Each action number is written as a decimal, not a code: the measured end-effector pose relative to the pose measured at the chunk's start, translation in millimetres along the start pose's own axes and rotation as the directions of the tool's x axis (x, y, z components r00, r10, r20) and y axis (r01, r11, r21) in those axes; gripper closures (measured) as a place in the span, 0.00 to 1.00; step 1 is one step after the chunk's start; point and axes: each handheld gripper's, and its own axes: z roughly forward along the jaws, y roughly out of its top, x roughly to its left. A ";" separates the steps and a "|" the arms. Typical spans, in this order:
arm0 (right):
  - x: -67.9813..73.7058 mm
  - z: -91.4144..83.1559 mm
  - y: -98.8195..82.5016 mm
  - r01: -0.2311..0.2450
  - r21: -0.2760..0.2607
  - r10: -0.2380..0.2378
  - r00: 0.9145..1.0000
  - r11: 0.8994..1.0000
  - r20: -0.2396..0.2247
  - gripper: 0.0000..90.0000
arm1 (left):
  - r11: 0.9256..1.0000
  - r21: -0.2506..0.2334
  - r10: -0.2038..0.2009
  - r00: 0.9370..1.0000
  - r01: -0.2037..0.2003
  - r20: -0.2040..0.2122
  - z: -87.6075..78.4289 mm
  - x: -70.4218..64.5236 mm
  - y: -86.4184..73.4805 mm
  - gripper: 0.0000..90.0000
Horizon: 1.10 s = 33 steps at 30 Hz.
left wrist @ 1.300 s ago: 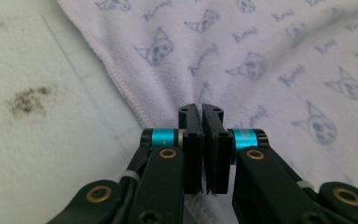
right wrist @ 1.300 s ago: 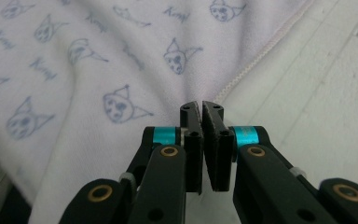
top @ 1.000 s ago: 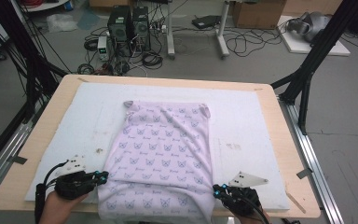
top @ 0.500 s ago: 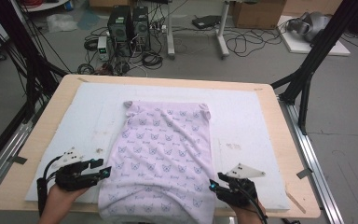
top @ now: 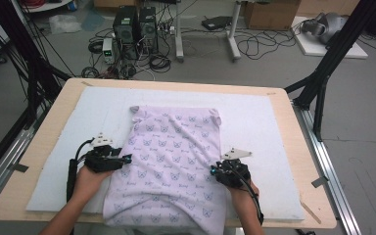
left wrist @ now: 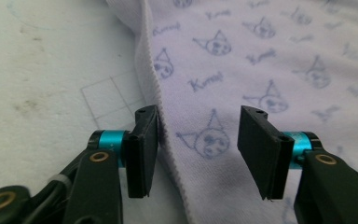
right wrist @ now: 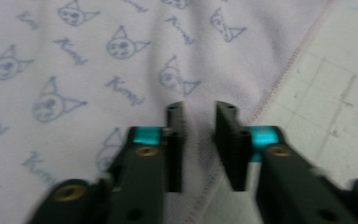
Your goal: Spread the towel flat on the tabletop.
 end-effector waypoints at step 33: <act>-10.1 2.0 13.6 -0.011 -0.059 0.009 0.999 0.998 -0.038 0.54 | 0.988 -0.114 -0.087 0.986 0.104 0.140 -16.4 18.7 10.0 0.55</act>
